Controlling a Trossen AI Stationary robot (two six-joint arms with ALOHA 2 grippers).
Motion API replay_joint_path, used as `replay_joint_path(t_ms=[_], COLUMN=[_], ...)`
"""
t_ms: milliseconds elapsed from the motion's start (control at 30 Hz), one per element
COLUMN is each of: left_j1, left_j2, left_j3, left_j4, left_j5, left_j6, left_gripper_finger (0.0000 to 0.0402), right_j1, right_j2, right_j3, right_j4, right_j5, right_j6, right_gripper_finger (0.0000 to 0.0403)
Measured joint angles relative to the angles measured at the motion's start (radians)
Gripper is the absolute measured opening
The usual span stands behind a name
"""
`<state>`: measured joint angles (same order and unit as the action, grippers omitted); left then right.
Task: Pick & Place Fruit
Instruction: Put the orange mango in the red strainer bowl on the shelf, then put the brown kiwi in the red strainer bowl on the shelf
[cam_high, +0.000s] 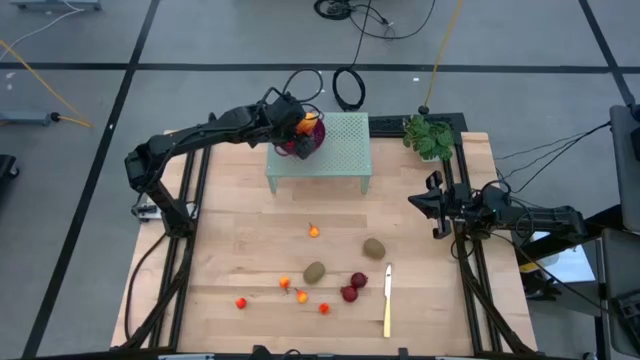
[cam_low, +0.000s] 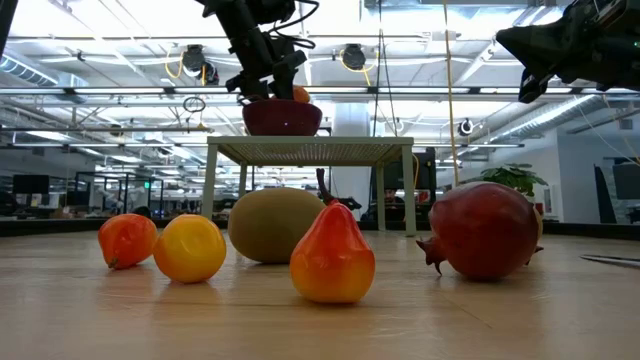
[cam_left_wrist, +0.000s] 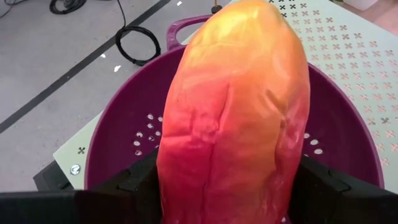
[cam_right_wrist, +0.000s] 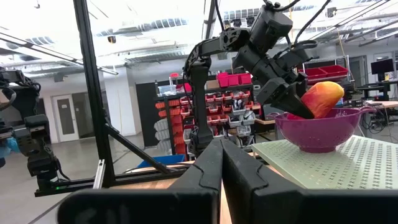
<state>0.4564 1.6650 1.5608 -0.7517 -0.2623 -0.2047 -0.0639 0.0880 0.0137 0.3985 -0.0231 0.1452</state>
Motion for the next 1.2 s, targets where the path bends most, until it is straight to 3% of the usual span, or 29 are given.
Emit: replay_joint_path(t_ms=[200, 533, 767, 1200], left_j1=[0.000, 0.000, 0.005, -0.123], left_j2=[0.000, 0.000, -0.030, -0.032], left_j3=[0.000, 0.000, 0.009, 0.244], left_j4=[0.000, 0.001, 0.027, -0.105], left_j5=[0.000, -0.003, -0.008, -0.008], left_j6=[0.001, 0.001, 0.001, -0.018], left_gripper_finger=[0.0262, 0.0320, 0.0326, 0.0326], right_j1=[0.000, 0.000, 0.000, 0.000], right_j2=[0.000, 0.000, 0.000, 0.000], right_j3=[0.000, 0.000, 0.000, 0.000], right_j4=[0.000, 0.000, 0.001, 0.001], right_j5=[0.000, 0.000, -0.001, -0.004], right_j6=[0.000, 0.000, 0.000, 0.024], right_gripper_finger=[0.0000, 0.0000, 0.0000, 0.0000])
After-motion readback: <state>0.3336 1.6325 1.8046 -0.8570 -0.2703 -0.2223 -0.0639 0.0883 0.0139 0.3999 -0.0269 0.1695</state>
